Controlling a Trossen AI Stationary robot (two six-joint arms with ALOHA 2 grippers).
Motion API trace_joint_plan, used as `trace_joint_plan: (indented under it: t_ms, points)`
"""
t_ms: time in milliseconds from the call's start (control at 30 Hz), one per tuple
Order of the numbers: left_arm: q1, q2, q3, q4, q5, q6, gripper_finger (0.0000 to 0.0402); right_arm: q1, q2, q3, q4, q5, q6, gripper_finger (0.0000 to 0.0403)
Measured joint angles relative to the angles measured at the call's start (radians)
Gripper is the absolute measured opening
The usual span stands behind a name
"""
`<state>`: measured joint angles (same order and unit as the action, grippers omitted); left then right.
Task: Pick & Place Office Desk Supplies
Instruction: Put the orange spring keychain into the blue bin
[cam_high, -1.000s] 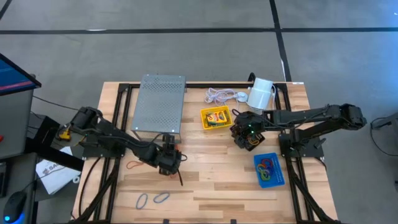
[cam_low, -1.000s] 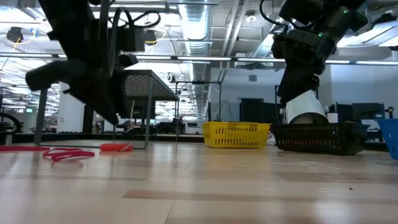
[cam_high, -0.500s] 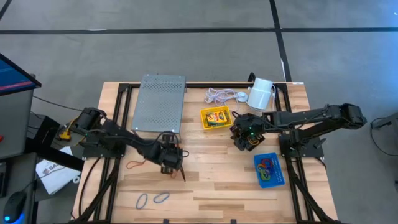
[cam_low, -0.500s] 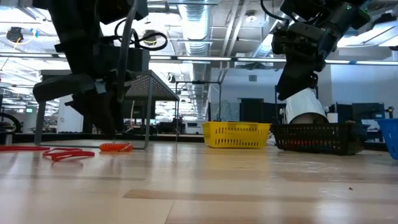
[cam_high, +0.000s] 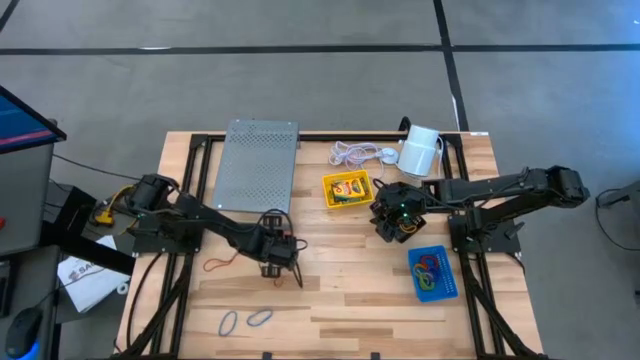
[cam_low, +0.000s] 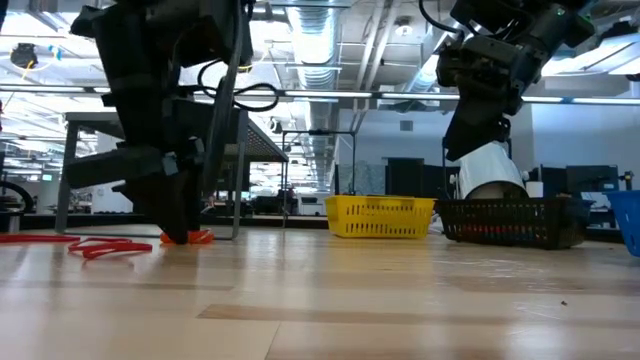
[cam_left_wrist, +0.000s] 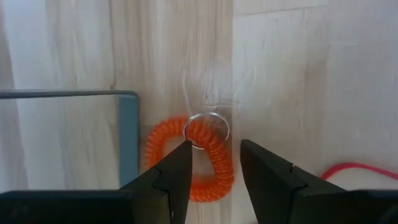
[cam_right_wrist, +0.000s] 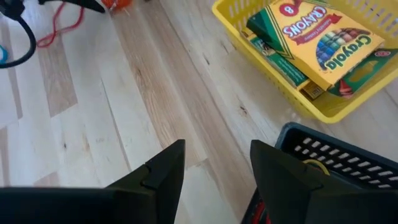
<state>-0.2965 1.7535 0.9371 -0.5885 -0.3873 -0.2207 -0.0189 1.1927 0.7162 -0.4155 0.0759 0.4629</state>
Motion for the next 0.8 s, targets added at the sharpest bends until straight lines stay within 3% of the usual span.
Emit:
trace_joint_plan:
  t_ms: [300,400,567,800]
  points:
    - [0.018,0.029,0.002,0.006,0.074,-0.001,0.0126,0.027,0.0,0.0,0.009,-0.001,0.0,0.0179]
    - [0.021,0.017,0.001,0.007,0.105,-0.006,0.0102,0.036,0.0,0.0,0.012,-0.001,0.0,0.0179]
    - [0.034,0.017,0.001,0.011,0.162,-0.071,0.0019,0.04,0.0,0.0,0.012,-0.001,0.006,0.0179]
    - [0.024,0.011,0.0,0.008,0.178,-0.13,0.0006,0.042,0.0,0.0,0.013,-0.001,0.008,0.0179]
